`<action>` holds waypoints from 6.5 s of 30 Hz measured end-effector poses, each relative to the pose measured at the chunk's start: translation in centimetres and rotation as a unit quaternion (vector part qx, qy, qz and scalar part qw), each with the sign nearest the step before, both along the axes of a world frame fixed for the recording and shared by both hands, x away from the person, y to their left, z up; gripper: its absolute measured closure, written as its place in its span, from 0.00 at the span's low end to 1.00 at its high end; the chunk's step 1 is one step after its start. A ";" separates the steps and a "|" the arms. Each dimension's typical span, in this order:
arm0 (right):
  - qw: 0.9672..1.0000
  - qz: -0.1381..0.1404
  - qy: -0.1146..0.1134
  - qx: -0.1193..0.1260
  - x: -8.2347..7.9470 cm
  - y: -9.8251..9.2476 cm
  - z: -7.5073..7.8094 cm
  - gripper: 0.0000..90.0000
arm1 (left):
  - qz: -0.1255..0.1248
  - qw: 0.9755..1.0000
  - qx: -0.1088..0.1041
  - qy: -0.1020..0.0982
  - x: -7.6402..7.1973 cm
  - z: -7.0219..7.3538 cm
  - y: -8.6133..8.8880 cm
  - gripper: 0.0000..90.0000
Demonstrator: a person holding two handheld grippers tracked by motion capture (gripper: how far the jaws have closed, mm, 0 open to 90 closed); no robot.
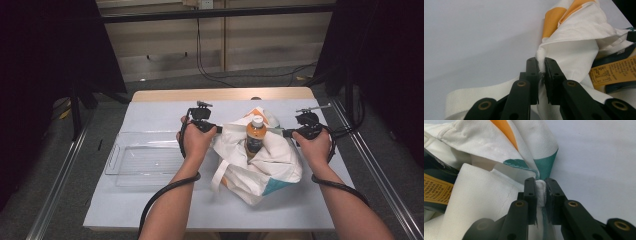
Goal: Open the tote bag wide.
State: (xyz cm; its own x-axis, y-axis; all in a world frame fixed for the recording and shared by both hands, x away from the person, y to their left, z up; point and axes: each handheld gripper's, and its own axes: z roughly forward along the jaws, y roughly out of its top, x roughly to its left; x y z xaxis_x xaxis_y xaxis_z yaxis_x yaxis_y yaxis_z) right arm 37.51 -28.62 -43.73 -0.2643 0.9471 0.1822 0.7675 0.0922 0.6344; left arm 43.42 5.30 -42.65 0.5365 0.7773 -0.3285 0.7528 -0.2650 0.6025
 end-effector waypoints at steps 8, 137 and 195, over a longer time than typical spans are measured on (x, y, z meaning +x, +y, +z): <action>1.000 -0.004 0.001 -0.004 0.1 0.1 -0.2 0.90 | 0.001 1.000 0.006 -0.004 0.0 -0.1 -0.1 0.92; 0.999 0.033 -0.002 -0.029 -3.6 1.5 -0.1 0.77 | 0.024 0.998 -0.023 0.045 -2.1 0.0 0.5 0.95; 1.000 0.022 0.016 -0.009 -4.4 -0.6 -0.8 1.00 | -0.003 0.998 0.024 0.053 -3.5 -0.3 0.5 0.90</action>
